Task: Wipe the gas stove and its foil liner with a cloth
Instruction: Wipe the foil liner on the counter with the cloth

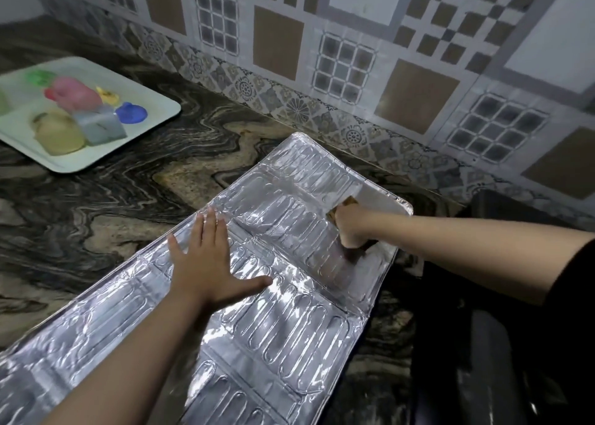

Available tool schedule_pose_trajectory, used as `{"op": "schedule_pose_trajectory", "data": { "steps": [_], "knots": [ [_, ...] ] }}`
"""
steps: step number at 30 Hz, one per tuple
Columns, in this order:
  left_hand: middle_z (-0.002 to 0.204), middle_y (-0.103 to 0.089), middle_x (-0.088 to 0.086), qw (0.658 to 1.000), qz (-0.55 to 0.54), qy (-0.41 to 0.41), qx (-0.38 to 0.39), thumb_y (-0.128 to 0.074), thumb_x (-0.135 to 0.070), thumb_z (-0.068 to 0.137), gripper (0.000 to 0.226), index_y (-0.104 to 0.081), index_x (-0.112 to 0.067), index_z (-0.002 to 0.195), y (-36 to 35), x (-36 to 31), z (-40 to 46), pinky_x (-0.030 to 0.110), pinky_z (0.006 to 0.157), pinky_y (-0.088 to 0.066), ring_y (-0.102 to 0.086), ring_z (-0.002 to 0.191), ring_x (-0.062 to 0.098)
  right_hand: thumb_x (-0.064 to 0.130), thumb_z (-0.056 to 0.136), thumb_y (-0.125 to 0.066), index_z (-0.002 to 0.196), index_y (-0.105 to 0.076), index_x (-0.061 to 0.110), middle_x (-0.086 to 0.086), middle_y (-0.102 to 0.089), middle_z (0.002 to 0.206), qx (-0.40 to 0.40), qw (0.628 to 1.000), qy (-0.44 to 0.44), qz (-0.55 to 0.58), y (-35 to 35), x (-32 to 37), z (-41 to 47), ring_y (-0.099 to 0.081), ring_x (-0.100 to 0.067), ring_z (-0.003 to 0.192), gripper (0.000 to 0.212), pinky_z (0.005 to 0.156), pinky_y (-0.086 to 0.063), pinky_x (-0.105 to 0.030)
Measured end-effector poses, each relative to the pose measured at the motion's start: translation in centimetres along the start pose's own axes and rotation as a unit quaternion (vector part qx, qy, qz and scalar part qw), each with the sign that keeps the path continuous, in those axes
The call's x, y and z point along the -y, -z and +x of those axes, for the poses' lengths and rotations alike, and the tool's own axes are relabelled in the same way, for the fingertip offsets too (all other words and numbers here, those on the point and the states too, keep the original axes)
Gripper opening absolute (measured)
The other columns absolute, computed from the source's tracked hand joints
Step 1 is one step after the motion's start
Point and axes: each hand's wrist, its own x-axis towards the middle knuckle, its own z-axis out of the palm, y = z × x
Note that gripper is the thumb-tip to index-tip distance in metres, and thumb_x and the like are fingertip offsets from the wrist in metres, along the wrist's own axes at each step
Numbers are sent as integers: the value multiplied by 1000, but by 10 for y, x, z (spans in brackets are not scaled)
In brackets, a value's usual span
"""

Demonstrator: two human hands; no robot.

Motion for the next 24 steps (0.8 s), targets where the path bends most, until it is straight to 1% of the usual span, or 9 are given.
{"op": "schedule_pose_trajectory", "data": {
  "steps": [3, 6, 9, 13, 16, 18, 19, 22, 24],
  "knots": [
    [158, 24, 5, 1000, 1, 1, -1, -17, -106, 42, 149, 9, -12, 153, 0, 0, 0, 65, 111, 5, 17, 147, 22, 26, 81, -70, 123, -55, 4, -7, -65, 119, 15, 999, 45, -23, -7, 22, -21, -64, -22, 105, 50, 84, -51, -25],
    [158, 24, 5, 1000, 6, 0, 2, -16, -106, 41, 149, 9, -12, 153, 1, -1, -1, 65, 111, 5, 16, 148, 22, 21, 83, -67, 121, -58, 0, -10, -65, 116, 22, 992, 116, -34, -25, 39, -38, -64, -24, 103, 44, 86, -54, -28],
    [158, 23, 5, 1000, 13, 1, 4, -15, -106, 42, 149, 9, -12, 153, 2, -1, 0, 65, 112, 4, 16, 147, 22, 19, 76, -76, 124, -55, -5, -15, -62, 119, 33, 985, 165, -25, -34, 44, -54, -61, -28, 108, 57, 91, -52, -31],
    [158, 24, 5, 1000, 14, -9, 5, -13, -107, 41, 149, 9, -11, 153, 2, 0, 1, 65, 113, 4, 16, 147, 22, 13, 83, -66, 135, -46, 2, -18, -59, 120, 67, 974, 211, -42, -27, 30, -77, -57, -32, 110, 57, 88, -46, -31],
    [158, 23, 4, 1000, 12, -14, 3, -15, -107, 41, 149, 9, -11, 153, 2, 1, 1, 65, 112, 4, 16, 148, 21, 6, 85, -57, 128, -55, 7, -18, -62, 113, 140, 966, 211, -60, -18, 15, -85, -60, -29, 91, 44, 73, -46, -26],
    [159, 23, 4, 1000, 15, -13, 2, -17, -106, 42, 148, 9, -12, 153, 2, 1, 1, 65, 112, 4, 16, 148, 21, -1, 84, -53, 120, -64, 6, -20, -63, 96, 188, 964, 185, -32, -2, 6, -82, -52, -21, 68, 38, 54, -41, -21],
    [159, 23, 4, 1000, 16, -13, 3, -18, -106, 43, 148, 10, -12, 153, 1, 1, 1, 65, 112, 4, 16, 148, 21, -4, 83, -50, 113, -67, 7, -19, -62, 85, 202, 965, 170, -2, 10, 1, -78, -49, -19, 64, 36, 51, -39, -23],
    [159, 22, 3, 1000, 9, -12, 1, -21, -106, 44, 147, 8, -12, 154, 1, 1, 0, 66, 111, 4, 16, 148, 21, -8, 80, -47, 82, -64, 19, 4, -55, 54, 117, 978, 134, 104, 48, -9, -56, -48, -12, 48, 32, 44, -38, -17],
    [159, 22, 3, 1000, 9, -11, 4, -22, -106, 44, 148, 7, -12, 154, 1, 1, 1, 66, 112, 4, 15, 148, 21, -10, 76, -44, 77, -62, 16, 2, -52, 53, 23, 976, 137, 168, 62, -1, -37, -46, -12, 47, 31, 37, -33, -13]
  ]
}}
